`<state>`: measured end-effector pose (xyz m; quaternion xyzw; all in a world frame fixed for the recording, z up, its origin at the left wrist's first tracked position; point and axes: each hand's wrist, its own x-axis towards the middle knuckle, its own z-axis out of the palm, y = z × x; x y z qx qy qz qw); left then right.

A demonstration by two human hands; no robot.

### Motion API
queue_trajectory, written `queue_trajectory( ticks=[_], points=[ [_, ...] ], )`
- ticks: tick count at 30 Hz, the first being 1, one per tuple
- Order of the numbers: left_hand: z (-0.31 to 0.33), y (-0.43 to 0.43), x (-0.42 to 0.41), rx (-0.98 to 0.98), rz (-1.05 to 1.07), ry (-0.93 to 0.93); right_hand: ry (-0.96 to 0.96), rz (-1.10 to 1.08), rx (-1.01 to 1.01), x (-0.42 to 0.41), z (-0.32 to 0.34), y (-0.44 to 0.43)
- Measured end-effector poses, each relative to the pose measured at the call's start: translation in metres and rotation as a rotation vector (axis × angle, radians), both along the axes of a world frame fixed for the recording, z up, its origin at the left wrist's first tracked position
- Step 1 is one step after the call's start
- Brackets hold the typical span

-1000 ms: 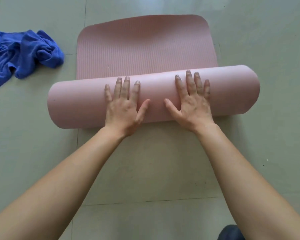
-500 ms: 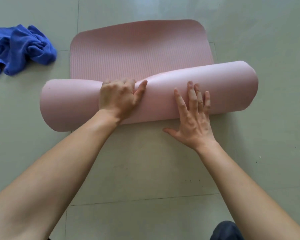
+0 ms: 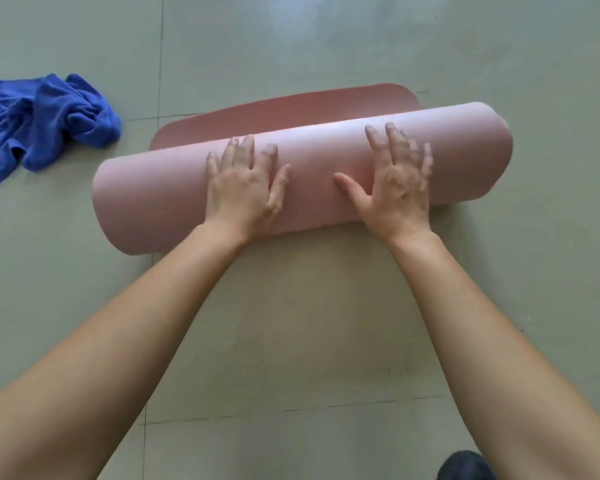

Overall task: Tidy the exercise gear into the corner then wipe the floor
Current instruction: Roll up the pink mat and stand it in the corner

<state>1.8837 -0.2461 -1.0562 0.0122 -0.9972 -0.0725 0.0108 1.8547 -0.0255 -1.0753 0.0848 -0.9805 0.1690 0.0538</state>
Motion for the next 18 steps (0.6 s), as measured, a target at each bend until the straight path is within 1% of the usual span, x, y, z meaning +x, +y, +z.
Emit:
queue_trajectory(
  ticks=[2,5,7,9,11,12,14,15,16,17,18],
  points=[
    [-0.012,-0.001,-0.001,-0.046,0.016,-0.115,-0.011,-0.069,-0.112,0.005,-0.009,-0.010],
    [-0.023,-0.005,-0.015,-0.154,-0.023,-0.283,-0.107,-0.007,-0.090,0.017,-0.022,-0.007],
    [-0.023,-0.010,-0.025,-0.194,-0.037,-0.298,-0.116,0.024,-0.129,0.026,-0.029,0.003],
    [-0.023,-0.011,-0.028,-0.183,-0.033,-0.237,-0.099,-0.047,-0.270,0.035,-0.034,0.008],
    [-0.020,-0.009,-0.026,-0.139,-0.024,-0.166,-0.152,-0.274,-0.497,0.044,-0.036,0.005],
    [-0.016,-0.009,-0.023,-0.118,-0.022,-0.144,-0.234,-0.435,-0.642,0.045,-0.034,0.003],
    [-0.001,-0.008,-0.018,-0.101,-0.045,-0.160,-0.473,-0.727,-1.044,0.046,-0.026,0.000],
    [0.008,-0.007,-0.017,-0.087,-0.069,-0.204,-0.588,-0.796,-1.298,0.046,-0.024,0.002],
    [0.014,-0.006,-0.017,-0.073,-0.102,-0.269,-0.642,-0.808,-1.536,0.047,-0.022,0.004],
    [0.019,-0.004,-0.016,-0.065,-0.136,-0.343,-0.620,-0.817,-1.696,0.049,-0.023,0.007],
    [0.023,-0.002,-0.016,-0.058,-0.160,-0.422,-0.571,-0.850,-1.763,0.051,-0.024,0.008]
  ],
)
